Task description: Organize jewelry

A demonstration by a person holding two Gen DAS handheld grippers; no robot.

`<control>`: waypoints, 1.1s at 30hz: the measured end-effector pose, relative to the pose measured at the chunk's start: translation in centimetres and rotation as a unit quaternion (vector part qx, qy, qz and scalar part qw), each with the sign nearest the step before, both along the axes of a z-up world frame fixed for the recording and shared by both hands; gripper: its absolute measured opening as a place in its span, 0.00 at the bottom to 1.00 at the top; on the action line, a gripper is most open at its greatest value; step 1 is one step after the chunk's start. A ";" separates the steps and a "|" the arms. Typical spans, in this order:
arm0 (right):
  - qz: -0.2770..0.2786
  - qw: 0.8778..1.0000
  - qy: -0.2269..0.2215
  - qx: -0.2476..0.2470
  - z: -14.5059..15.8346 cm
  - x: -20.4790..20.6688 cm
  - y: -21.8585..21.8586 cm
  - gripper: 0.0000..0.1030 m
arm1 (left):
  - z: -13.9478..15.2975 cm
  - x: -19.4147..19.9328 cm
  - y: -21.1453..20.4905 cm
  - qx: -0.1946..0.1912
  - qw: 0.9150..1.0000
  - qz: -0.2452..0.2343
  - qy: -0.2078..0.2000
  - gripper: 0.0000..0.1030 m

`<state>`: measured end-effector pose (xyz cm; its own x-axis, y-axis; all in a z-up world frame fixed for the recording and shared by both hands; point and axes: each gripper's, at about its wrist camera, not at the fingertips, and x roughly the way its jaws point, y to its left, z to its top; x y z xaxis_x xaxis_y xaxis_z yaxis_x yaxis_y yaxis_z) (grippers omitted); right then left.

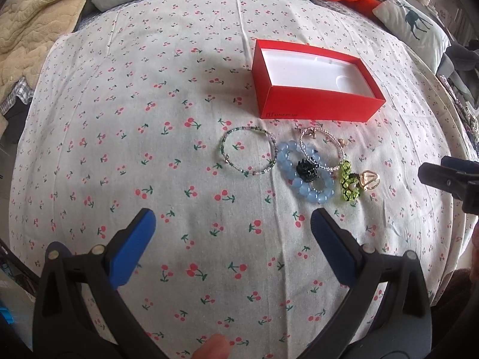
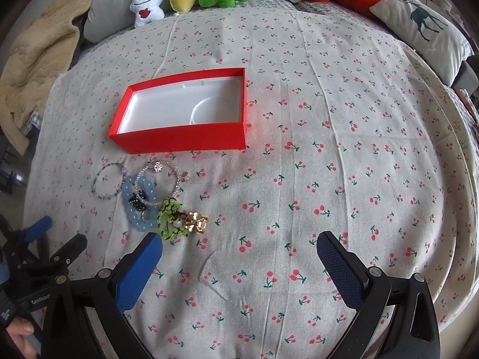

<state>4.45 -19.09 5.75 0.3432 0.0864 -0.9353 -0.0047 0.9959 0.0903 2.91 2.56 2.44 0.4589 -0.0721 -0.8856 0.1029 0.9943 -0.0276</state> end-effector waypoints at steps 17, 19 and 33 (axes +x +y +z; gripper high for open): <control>0.190 0.976 -0.038 0.101 -4.8 5.0 5.9 0.88 | -4.4 3.9 0.1 -0.015 0.995 -0.088 -0.036 0.89; 0.192 0.975 -0.034 0.103 -5.3 5.5 6.6 0.88 | -4.5 4.2 0.0 -0.015 0.995 -0.092 -0.036 0.88; 0.184 0.981 -0.025 0.064 -7.3 7.1 8.9 0.63 | -5.1 5.2 -0.1 0.001 0.993 -0.109 -0.040 0.77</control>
<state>11.59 -10.22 -1.57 0.3118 0.3285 -0.8916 -0.3683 0.9068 0.2053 8.15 2.48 -2.63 0.5013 -0.1758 -0.8472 0.3173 0.9483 -0.0090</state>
